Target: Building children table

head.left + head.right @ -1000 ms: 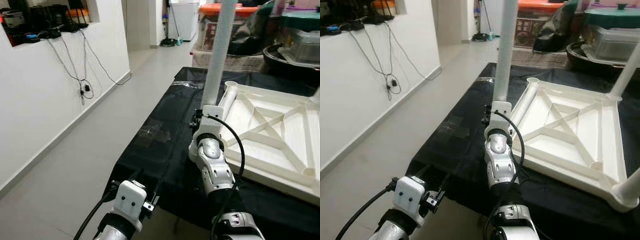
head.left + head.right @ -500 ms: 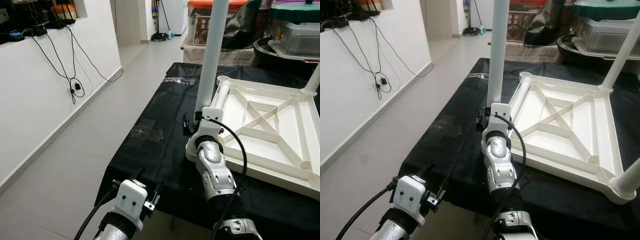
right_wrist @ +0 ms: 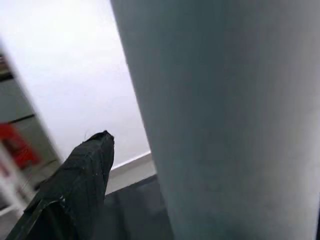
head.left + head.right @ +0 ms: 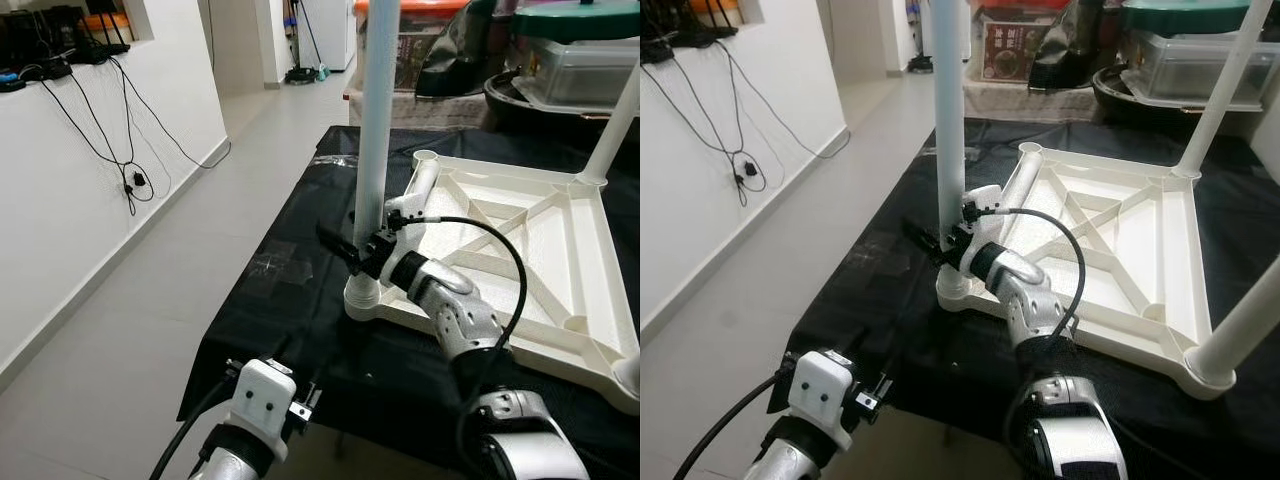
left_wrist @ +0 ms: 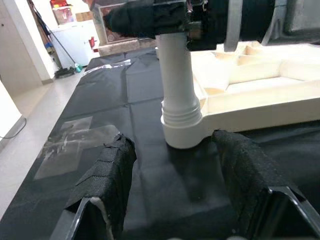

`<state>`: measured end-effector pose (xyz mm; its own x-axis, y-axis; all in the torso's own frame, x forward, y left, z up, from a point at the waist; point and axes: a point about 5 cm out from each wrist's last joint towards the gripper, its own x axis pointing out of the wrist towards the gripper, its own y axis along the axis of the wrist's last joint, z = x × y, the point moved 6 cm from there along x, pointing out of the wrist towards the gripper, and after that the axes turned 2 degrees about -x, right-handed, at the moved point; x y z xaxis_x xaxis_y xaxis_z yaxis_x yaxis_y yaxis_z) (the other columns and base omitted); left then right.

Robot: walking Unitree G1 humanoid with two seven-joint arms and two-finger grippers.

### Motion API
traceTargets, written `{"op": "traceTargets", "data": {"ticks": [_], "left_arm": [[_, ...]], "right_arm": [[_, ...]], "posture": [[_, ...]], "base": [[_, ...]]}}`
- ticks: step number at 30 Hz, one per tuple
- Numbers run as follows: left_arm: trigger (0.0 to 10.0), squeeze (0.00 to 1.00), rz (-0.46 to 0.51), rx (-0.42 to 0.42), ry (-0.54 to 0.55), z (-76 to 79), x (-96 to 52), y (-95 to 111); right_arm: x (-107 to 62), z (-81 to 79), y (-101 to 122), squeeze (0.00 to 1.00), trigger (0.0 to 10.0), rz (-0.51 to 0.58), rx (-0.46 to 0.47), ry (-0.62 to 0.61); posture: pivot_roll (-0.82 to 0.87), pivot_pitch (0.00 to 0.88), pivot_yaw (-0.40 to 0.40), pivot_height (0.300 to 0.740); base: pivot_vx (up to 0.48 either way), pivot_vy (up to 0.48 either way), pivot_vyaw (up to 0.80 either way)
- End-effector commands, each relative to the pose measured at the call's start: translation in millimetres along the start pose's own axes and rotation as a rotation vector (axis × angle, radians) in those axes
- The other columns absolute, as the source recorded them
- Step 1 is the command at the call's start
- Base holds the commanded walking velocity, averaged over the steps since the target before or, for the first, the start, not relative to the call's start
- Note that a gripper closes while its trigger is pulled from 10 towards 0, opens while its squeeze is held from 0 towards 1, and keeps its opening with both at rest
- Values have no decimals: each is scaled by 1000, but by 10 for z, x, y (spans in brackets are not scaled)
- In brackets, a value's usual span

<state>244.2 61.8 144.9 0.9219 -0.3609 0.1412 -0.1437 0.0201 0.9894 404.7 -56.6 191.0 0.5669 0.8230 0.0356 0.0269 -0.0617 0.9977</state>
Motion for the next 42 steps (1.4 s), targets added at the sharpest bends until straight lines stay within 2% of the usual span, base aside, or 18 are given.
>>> {"op": "traceTargets", "data": {"ticks": [1, 8, 9, 11, 12, 17, 19, 23, 24, 25, 26, 27, 29, 31, 32, 34, 40, 42], "left_arm": [[10000, 0, -9, 10, 4, -13, -11, -21], [10000, 0, -7, 11, 7, -8, -16, -8], [10000, 0, -7, 10, 9, -8, -20, -6], [10000, 0, -7, 10, 9, -8, -20, -6], [10000, 0, -8, 9, 10, -7, -21, -7], [10000, 0, -9, 7, 11, -3, -23, -9], [10000, 0, -9, 5, 9, 4, -21, -16], [10000, 0, -9, 5, 9, 4, -21, -16], [10000, 0, -10, 5, 9, 5, -20, -19], [10000, 0, -11, 4, 9, 3, -22, -26], [10000, 0, -11, 4, 9, 3, -22, -26], [10000, 0, -11, 4, 9, 1, -24, -27], [10000, 0, -11, 4, 9, 1, -24, -27], [10000, 0, -11, 4, 8, -2, -26, -30], [10000, 0, -11, 4, 8, -2, -26, -30], [10000, 0, -13, 5, 6, -3, -27, -33], [10000, 0, -14, 6, 5, -4, -26, -38], [10000, 0, -14, 8, 5, -5, -24, -44]], "right_arm": [[166, -370, -146, 0, 10000, -107, -22, 277], [231, -468, -167, 0, 10000, -131, -21, 354], [260, -509, -179, 0, 3098, -132, -18, 373], [260, -509, -179, 0, 3098, -132, -18, 373], [274, -545, -195, 0, 0, -130, -17, 387], [280, -557, -211, 0, 0, -118, -17, 379], [305, -458, -214, 0, 0, -79, -48, 263], [305, -458, -214, 0, 0, -79, -48, 263], [328, -320, -206, 0, 0, -67, -58, 135], [256, 119, -241, 0, 0, -85, -92, -270], [256, 119, -241, 0, 0, -85, -92, -270], [169, 294, -263, 0, 0, -88, -76, -429], [169, 294, -263, 0, 0, -88, -76, -429], [-156, 569, -343, 0, 0, -99, -59, -766], [-156, 569, -343, 0, 0, -99, -59, -766], [-428, 654, -397, 0, 0, -97, -37, -984], [-550, 646, -424, 0, 0, -89, -14, -1084], [-606, 557, -514, 0, 0, -111, 8, -1201]], "posture": [[18, 28, 11, 740], [25, 33, 5, 740], [25, 33, 5, 740], [25, 33, 5, 740], [25, 33, 5, 740], [21, 35, 8, 740], [16, 31, 10, 740], [16, 31, 10, 740], [16, 31, 10, 740], [7, 21, 11, 740], [7, 21, 11, 740], [1, 21, 13, 740], [1, 21, 13, 740], [-2, 18, 18, 740], [-2, 18, 18, 740], [-2, 18, 18, 740], [-4, 11, 18, 740], [-2, 9, 16, 740]], "base": [[0, 0, 0], [0, 0, 0], [0, 0, 0], [0, 0, 0], [0, 0, 0], [0, 0, 0], [0, 0, 0], [0, 0, 0], [0, 0, 0], [0, 0, 0], [0, 0, 0], [0, 0, 0], [0, 0, 0], [0, 0, 0], [0, 0, 0], [0, 0, 0], [0, 0, 0], [0, 0, 0]]}}
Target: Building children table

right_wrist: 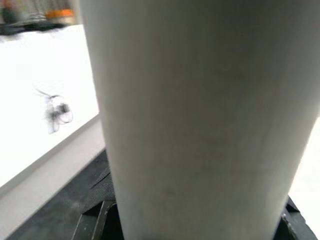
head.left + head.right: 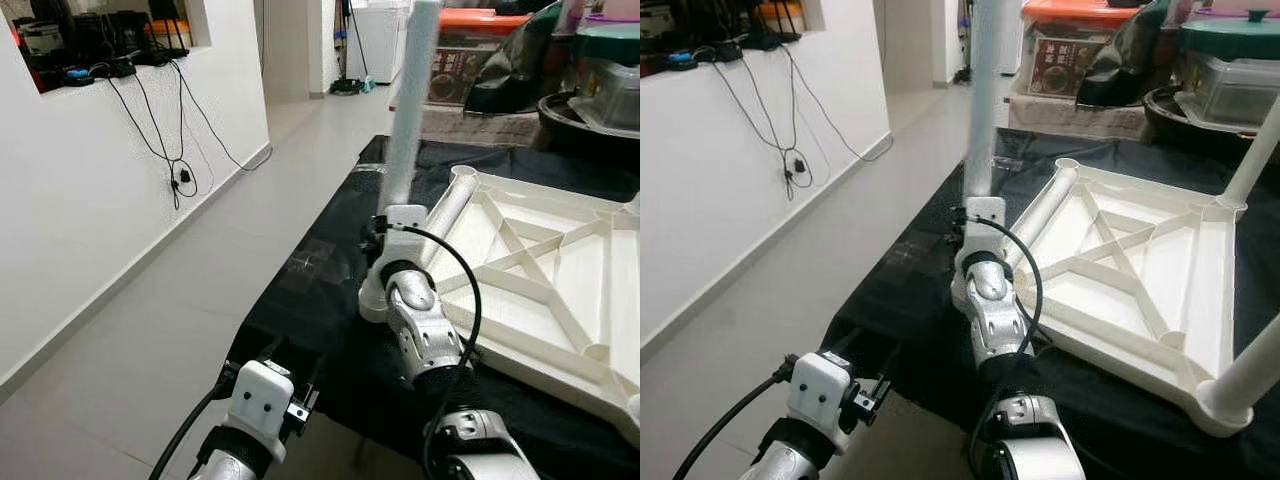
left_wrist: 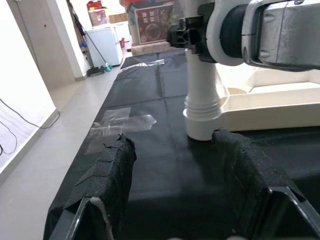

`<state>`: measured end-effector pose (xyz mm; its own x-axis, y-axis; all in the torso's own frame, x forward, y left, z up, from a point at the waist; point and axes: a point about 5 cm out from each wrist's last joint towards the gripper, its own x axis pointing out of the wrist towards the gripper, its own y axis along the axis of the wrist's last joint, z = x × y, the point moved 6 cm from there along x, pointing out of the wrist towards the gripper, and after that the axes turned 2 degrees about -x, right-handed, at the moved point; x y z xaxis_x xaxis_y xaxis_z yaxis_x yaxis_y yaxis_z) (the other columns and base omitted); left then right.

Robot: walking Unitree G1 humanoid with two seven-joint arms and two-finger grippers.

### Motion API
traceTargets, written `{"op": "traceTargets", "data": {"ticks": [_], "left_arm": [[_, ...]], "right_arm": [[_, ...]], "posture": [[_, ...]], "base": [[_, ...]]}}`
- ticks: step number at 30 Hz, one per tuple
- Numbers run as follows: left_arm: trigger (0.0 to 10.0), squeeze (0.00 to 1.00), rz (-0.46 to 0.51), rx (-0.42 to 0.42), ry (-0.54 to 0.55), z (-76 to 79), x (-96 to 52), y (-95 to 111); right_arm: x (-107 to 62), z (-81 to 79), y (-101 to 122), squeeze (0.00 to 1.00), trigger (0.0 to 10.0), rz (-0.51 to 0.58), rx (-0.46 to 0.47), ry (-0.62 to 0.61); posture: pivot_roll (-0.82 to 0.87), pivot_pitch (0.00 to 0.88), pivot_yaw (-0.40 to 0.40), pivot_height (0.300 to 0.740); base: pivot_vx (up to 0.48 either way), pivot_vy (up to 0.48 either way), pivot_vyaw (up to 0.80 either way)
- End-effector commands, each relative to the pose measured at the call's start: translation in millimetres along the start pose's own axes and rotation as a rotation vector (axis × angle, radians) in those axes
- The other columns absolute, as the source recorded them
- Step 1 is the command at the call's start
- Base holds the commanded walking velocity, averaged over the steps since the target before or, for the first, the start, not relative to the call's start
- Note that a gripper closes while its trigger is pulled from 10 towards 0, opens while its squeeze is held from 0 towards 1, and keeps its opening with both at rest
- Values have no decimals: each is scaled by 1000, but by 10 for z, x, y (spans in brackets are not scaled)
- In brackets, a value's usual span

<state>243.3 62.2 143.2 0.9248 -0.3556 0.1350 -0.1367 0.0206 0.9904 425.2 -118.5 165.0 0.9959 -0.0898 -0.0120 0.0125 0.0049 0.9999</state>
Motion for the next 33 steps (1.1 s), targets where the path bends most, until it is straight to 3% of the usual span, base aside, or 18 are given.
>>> {"op": "traceTargets", "data": {"ticks": [1, 4, 5, 6, 7, 8, 9, 10, 15, 16, 20, 22, 23, 26, 30, 32, 33], "left_arm": [[10000, 0, -8, 11, -1, -6, -12, -29], [10000, 0, -8, 11, -1, -6, -12, -29], [10000, 0, -9, 11, -1, -6, -15, -32], [10000, 0, -10, 11, -2, -5, -17, -35], [10000, 0, -11, 11, -2, -6, -18, -38], [10000, 0, -12, 11, -2, -5, -19, -40], [10000, 0, -12, 11, -2, -5, -19, -40], [10000, 0, -12, 11, -3, -4, -18, -41], [10000, 0, -13, 9, -2, -5, -17, -39], [10000, 0, -13, 9, -2, -4, -16, -40], [10000, 0, -14, 10, -2, -4, -15, -41], [10000, 0, -13, 9, 0, -9, -6, -40], [10000, 0, -13, 9, 0, -9, -6, -40], [10000, 0, -13, 9, -1, -12, -1, -42], [10000, 0, -12, 11, -1, -11, 3, -39], [10000, 0, -11, 12, 3, -23, 1, -35], [10000, 0, -11, 12, 3, -23, 1, -35]], "right_arm": [[-119, 157, -341, 0, 0, -134, 20, -175], [-140, 117, -369, 0, 0, -149, 32, -194], [-131, 57, -346, 0, 1843, -134, 42, -164], [-126, -18, -328, 0, 10000, -124, 74, -126], [-139, -101, -293, 0, 10000, -112, 103, -86], [-149, -162, -245, 196, 10000, -89, 124, -51], [-149, -162, -245, 196, 10000, -89, 124, -51], [-158, -197, -192, 1000, 10000, -61, 138, -22], [-133, -258, 40, 1000, 10000, 70, 105, 89], [-123, -309, 64, 0, 10000, 75, 136, 151], [-120, -346, 77, 0, 10000, 74, 162, 193], [-105, -577, 267, 0, 10000, 107, 193, 528], [-105, -577, 267, 0, 10000, 107, 193, 528], [-188, -704, 352, 0, 10000, 97, 172, 823], [-215, -724, 365, 0, 10000, 80, 131, 935], [-367, -863, 315, 0, 10000, 37, 86, 1128], [-367, -863, 315, 0, 10000, 37, 86, 1128]], "posture": [[-2, 9, 16, 740], [-2, 9, 16, 740], [0, 5, 15, 740], [0, 5, 15, 740], [0, 5, 15, 740], [0, 5, 15, 740], [0, 5, 15, 740], [0, 5, 15, 740], [-2, 8, 17, 740], [-2, 8, 17, 740], [-2, 8, 17, 740], [-3, 13, 24, 740], [-3, 13, 24, 740], [-8, 12, 25, 740], [-2, 13, 20, 740], [9, 14, 16, 740], [9, 14, 16, 740]], "base": [[0, 0, 0], [0, 0, 0], [0, 0, 0], [0, 0, 0], [0, 0, 0], [0, 0, 0], [0, 0, 0], [0, 0, 0], [0, 0, 0], [0, 0, 0], [0, 0, 0], [0, 0, 0], [0, 0, 0], [0, 0, 0], [0, 0, 0], [0, 0, 0], [0, 0, 0]]}}
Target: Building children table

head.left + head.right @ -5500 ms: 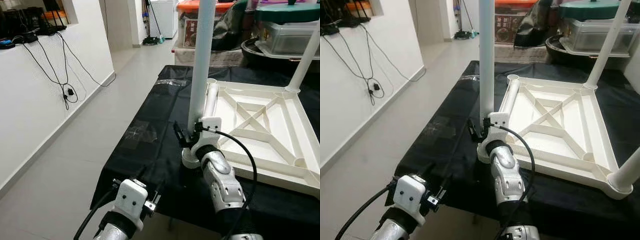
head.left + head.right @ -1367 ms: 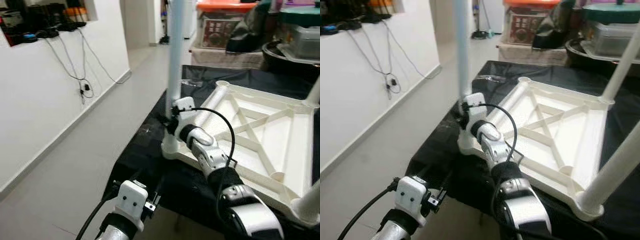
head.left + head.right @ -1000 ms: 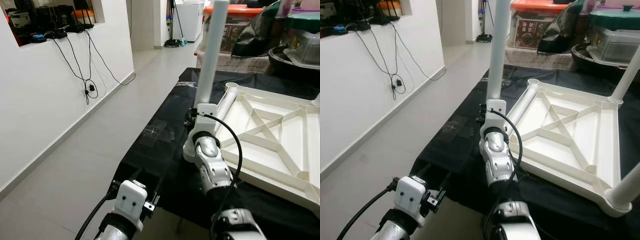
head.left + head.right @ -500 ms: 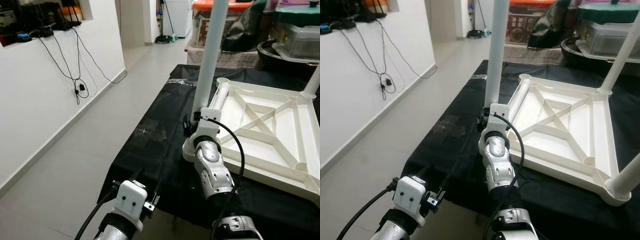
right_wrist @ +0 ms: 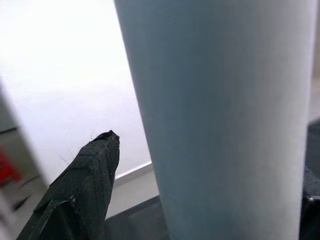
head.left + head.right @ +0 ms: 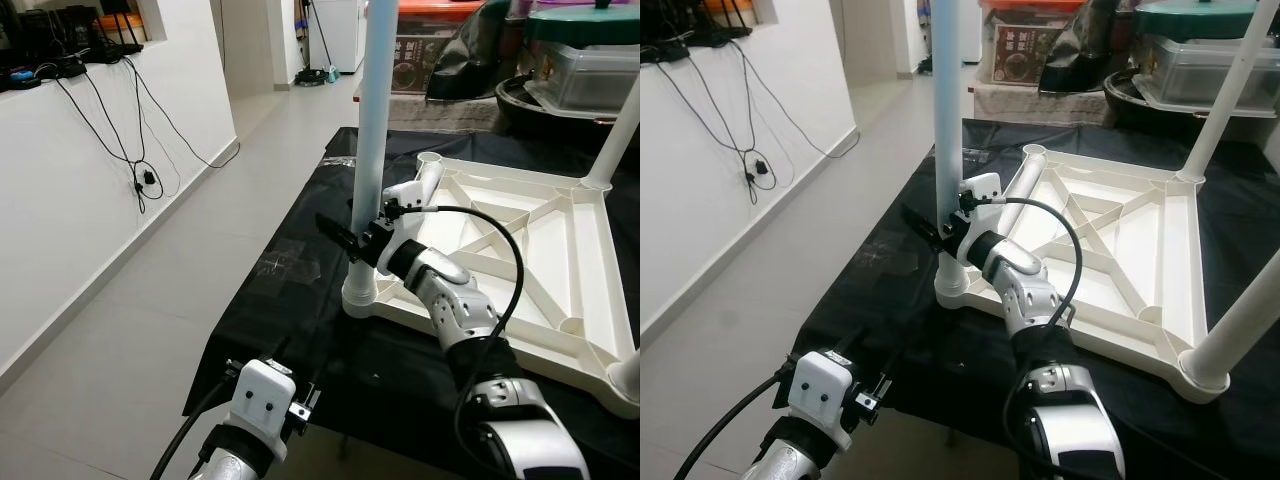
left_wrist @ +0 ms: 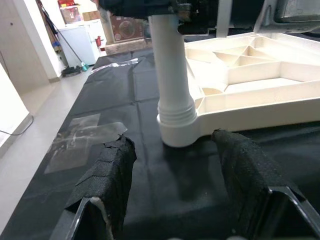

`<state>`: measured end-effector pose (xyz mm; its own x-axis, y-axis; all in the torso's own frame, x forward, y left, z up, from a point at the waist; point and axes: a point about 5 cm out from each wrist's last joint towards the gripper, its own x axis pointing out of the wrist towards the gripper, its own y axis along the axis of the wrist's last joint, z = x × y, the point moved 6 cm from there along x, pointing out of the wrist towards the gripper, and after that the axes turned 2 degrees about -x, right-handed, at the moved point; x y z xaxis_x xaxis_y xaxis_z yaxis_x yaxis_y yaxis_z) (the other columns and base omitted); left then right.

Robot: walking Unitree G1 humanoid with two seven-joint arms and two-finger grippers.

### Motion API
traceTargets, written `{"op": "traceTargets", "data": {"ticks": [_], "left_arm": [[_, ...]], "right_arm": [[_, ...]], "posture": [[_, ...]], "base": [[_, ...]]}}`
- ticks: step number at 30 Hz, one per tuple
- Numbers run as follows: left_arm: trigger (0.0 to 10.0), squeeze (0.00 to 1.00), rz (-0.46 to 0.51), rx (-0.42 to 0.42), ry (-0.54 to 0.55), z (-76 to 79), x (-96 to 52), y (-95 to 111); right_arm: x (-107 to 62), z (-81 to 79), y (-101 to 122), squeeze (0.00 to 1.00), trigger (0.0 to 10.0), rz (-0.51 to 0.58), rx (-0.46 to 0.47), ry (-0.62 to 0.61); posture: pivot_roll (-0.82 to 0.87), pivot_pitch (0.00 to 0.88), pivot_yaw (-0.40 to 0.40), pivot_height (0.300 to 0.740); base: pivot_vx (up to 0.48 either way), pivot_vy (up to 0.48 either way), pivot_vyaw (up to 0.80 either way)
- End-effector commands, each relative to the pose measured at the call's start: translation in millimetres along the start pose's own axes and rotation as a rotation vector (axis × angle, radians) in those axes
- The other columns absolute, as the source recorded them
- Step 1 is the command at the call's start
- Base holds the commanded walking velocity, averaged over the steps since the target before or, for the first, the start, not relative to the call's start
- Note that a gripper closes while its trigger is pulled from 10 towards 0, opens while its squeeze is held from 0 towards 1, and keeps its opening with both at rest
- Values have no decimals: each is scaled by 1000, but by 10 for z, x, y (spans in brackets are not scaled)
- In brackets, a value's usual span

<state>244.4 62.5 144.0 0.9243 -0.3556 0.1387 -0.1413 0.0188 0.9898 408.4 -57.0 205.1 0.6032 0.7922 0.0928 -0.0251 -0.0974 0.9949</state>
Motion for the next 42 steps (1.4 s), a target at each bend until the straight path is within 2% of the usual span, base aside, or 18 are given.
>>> {"op": "traceTargets", "data": {"ticks": [1, 3, 6, 9, 10, 17, 21, 23, 27, 28, 30, 31, 32, 33, 34, 36, 37, 42], "left_arm": [[10000, 0, -15, 9, 5, -20, -11, -42], [10000, 0, -15, 9, 5, -20, -11, -42], [10000, 0, -16, 11, 4, -17, -18, -42], [10000, 0, -16, 11, 6, -17, -22, -41], [10000, 0, -16, 11, 6, -15, -25, -39], [10000, 0, -17, 9, 7, -10, -29, -36], [10000, 0, -20, 6, 4, -5, -31, -43], [10000, 0, -19, 6, 4, -6, -31, -43], [10000, 0, -19, 6, 5, -12, -29, -43], [10000, 0, -19, 7, 5, -18, -28, -43], [10000, 0, -19, 7, 5, -18, -28, -43], [10000, 0, -19, 7, 5, -22, -27, -43], [10000, 0, -19, 7, 5, -22, -27, -43], [10000, 0, -19, 8, 2, -22, -23, -44], [10000, 0, -19, 8, 1, -22, -22, -44], [10000, 0, -19, 8, 1, -22, -22, -44], [10000, 0, -19, 10, 1, -23, -18, -45], [10000, 0, -17, 12, 2, -25, -15, -45]], "right_arm": [[138, -458, -235, 0, 10000, -111, 19, 289], [138, -458, -235, 0, 10000, -111, 19, 289], [73, -695, -462, 0, 10000, -232, -19, 510], [69, -750, -528, 0, 10000, -264, -35, 562], [118, -735, -498, 0, 0, -244, -29, 540], [207, -666, -381, 0, 0, -168, 1, 468], [221, -446, -347, 0, 0, -119, -17, 289], [240, -224, -401, 0, 0, -142, -41, 92], [183, 90, -493, 0, 0, -177, -63, -176], [91, 273, -555, 0, 0, -197, -53, -353], [91, 273, -555, 0, 0, -197, -53, -353], [9, 392, -597, 0, 0, -211, -47, -477], [9, 392, -597, 0, 0, -211, -47, -477], [-354, 634, -688, 0, 0, -227, -41, -841], [-478, 667, -715, 0, 0, -228, -23, -940], [-478, 667, -715, 0, 0, -228, -23, -940], [-646, 595, -795, 0, 0, -233, 45, -1108], [-646, 463, -878, 0, 0, -242, 114, -1198]], "posture": [[9, 14, 16, 740], [9, 14, 16, 740], [23, 20, 16, 740], [23, 20, 16, 740], [26, 24, 17, 740], [27, 25, 14, 740], [17, 27, 21, 740], [13, 26, 17, 740], [11, 27, 18, 740], [2, 27, 24, 740], [2, 27, 24, 740], [2, 27, 24, 740], [2, 27, 24, 740], [0, 26, 26, 740], [0, 26, 26, 740], [0, 26, 26, 740], [2, 23, 24, 740], [2, 23, 24, 740]], "base": [[0, 0, 0], [0, 0, 0], [0, 0, 0], [0, 0, 0], [0, 0, 0], [0, 0, 0], [0, 0, 0], [0, 0, 0], [0, 0, 0], [0, 0, 0], [0, 0, 0], [0, 0, 0], [0, 0, 0], [0, 0, 0], [0, 0, 0], [0, 0, 0], [0, 0, 0], [0, 0, 0]]}}
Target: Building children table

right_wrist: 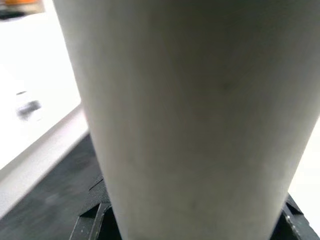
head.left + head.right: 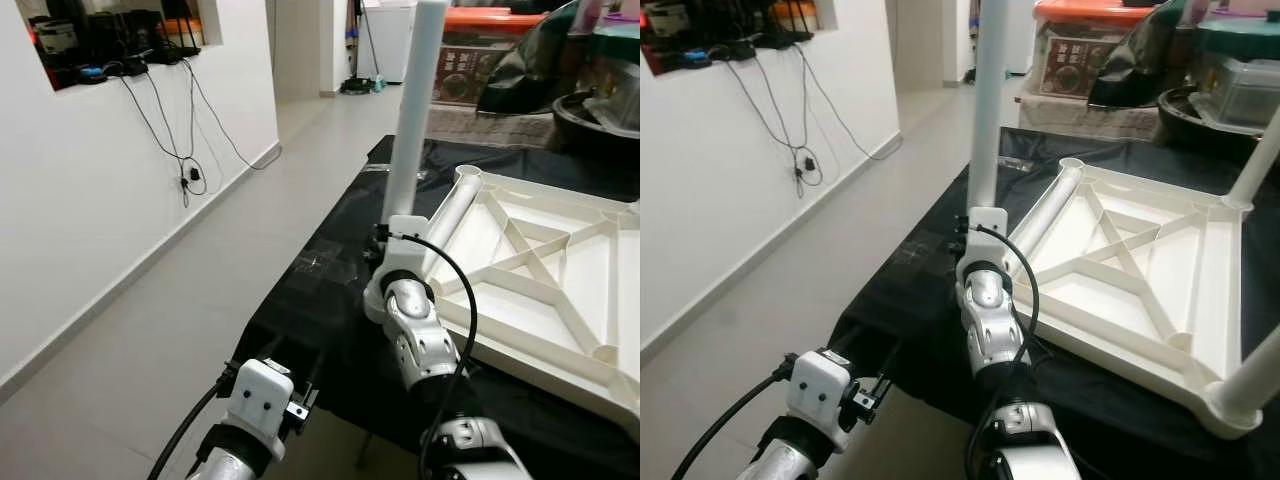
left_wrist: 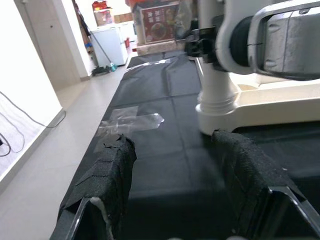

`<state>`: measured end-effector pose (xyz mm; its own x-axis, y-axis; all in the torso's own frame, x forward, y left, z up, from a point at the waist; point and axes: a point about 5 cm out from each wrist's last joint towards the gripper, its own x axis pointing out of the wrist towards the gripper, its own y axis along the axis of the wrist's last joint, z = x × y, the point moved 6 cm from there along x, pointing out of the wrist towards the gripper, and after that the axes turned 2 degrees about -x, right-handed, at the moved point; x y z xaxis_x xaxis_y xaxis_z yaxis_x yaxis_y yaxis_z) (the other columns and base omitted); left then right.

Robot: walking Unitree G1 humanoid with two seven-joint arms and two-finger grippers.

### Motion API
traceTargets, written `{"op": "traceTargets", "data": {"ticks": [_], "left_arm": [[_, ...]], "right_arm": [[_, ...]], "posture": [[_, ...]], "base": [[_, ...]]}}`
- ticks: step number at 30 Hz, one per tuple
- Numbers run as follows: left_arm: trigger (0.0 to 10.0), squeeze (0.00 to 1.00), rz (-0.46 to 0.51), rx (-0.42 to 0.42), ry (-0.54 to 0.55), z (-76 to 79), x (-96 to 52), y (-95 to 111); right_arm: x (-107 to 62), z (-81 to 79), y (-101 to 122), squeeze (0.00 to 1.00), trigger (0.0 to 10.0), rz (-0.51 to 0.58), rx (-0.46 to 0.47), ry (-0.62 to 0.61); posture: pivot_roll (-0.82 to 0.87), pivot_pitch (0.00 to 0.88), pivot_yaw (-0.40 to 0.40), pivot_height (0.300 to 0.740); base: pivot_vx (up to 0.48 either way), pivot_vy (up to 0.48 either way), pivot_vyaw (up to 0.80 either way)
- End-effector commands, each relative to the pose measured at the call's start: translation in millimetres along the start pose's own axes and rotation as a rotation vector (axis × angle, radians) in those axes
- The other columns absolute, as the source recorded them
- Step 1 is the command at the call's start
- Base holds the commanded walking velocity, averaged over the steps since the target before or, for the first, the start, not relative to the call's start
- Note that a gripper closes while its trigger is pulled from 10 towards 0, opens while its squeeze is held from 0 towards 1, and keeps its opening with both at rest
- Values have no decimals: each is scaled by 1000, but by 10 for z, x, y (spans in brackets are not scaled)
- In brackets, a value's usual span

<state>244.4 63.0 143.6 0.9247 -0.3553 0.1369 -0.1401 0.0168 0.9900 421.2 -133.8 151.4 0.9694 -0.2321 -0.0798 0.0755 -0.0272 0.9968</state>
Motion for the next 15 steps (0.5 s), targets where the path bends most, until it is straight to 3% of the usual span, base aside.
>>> {"op": "traceTargets", "data": {"ticks": [1, 7, 8, 11, 12, 15], "left_arm": [[10000, 0, -15, 11, 1, -18, -11, -40], [10000, 0, -13, 11, 2, -11, -1, -38], [10000, 0, -12, 10, 2, -4, 5, -39], [10000, 0, -12, 8, 4, -1, 5, -43], [10000, 0, -13, 7, 3, -1, 2, -46], [10000, 0, -15, 5, 1, -1, -2, -49]], "right_arm": [[-112, -42, -425, 0, 0, -169, 59, -44], [-100, -77, -366, 0, 0, -139, 74, -37], [-97, -96, -334, 0, 10000, -124, 86, -21], [-112, -130, -228, 0, 10000, -76, 67, 16], [-116, -162, -175, 1000, 10000, -44, 58, 51], [-131, -192, -126, 1000, 10000, -19, 48, 79]], "posture": [[1, 19, 22, 740], [-2, 19, 10, 740], [-16, 20, -1, 740], [-38, 20, 10, 740], [-43, 17, 17, 740], [-43, 17, 17, 740]], "base": [[0, 0, 0], [0, 0, 0], [0, 0, 0], [0, 0, 0], [0, 0, 0], [0, 0, 0]]}}
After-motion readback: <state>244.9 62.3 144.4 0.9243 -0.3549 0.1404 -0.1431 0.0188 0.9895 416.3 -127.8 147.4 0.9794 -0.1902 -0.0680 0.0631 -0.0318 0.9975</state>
